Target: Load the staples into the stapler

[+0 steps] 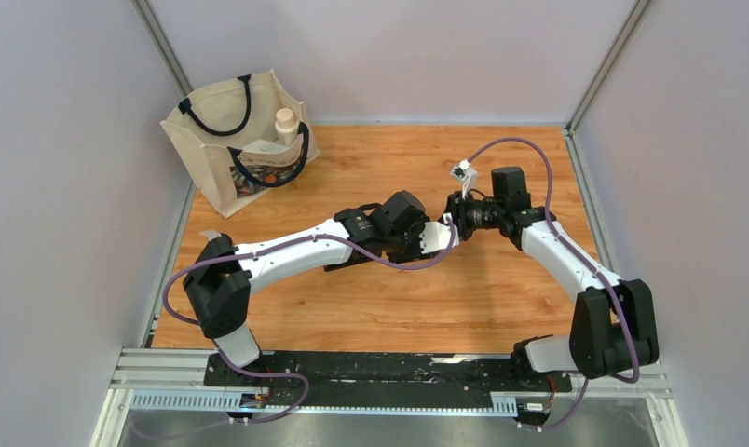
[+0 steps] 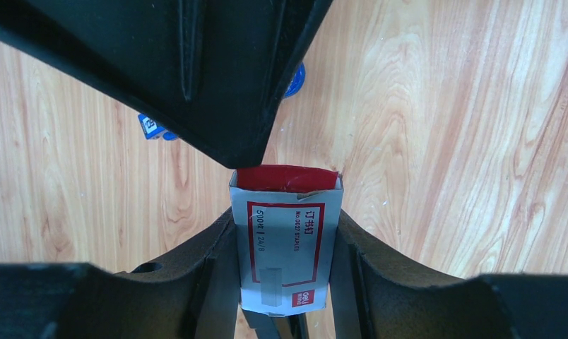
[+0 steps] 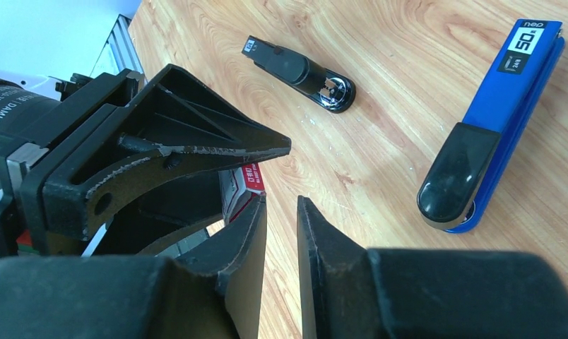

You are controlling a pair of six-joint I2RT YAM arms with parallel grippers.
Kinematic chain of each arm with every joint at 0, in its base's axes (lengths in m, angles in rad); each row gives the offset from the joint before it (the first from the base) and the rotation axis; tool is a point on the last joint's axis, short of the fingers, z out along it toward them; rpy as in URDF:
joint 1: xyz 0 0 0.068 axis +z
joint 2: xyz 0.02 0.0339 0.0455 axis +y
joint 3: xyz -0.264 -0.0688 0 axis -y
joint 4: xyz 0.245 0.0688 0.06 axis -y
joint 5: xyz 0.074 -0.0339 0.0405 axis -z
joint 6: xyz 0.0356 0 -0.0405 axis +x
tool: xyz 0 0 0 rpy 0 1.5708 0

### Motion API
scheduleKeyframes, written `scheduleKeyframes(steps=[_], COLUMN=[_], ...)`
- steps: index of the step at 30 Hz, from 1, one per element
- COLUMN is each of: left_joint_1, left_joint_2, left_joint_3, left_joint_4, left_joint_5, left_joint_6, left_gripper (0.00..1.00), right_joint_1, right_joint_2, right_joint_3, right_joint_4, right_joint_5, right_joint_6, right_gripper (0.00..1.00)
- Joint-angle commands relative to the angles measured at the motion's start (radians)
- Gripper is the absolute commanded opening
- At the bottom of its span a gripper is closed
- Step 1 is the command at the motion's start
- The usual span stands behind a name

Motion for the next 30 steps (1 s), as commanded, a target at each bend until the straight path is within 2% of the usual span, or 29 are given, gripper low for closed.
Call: scheduleKeyframes(steps=[1, 20, 30], left_joint_1=[0.001, 0.001, 0.001], left_joint_2=[-0.039, -0.03, -0.038], left_joint_3=[0.029, 0.041, 0.031], left_joint_4=[0.008, 0.001, 0.003], left_joint_5=[0.017, 0.02, 0.013], left_joint_6=[-0.026, -0.035, -0.035], left_gripper=[0.33, 0.33, 0.33], right_joint_1=[-0.009, 0.029, 0.028], right_joint_2=[-0.005, -0.005, 0.003], right_joint_3=[0.029, 0.024, 0.029], right_joint_4=[0.032, 0.015, -0.008], right_joint_5=[-0.025, -0.05, -0.062], right_joint_6=[-0.014, -0.056, -0.087], right_gripper=[0.24, 0.21, 0.27])
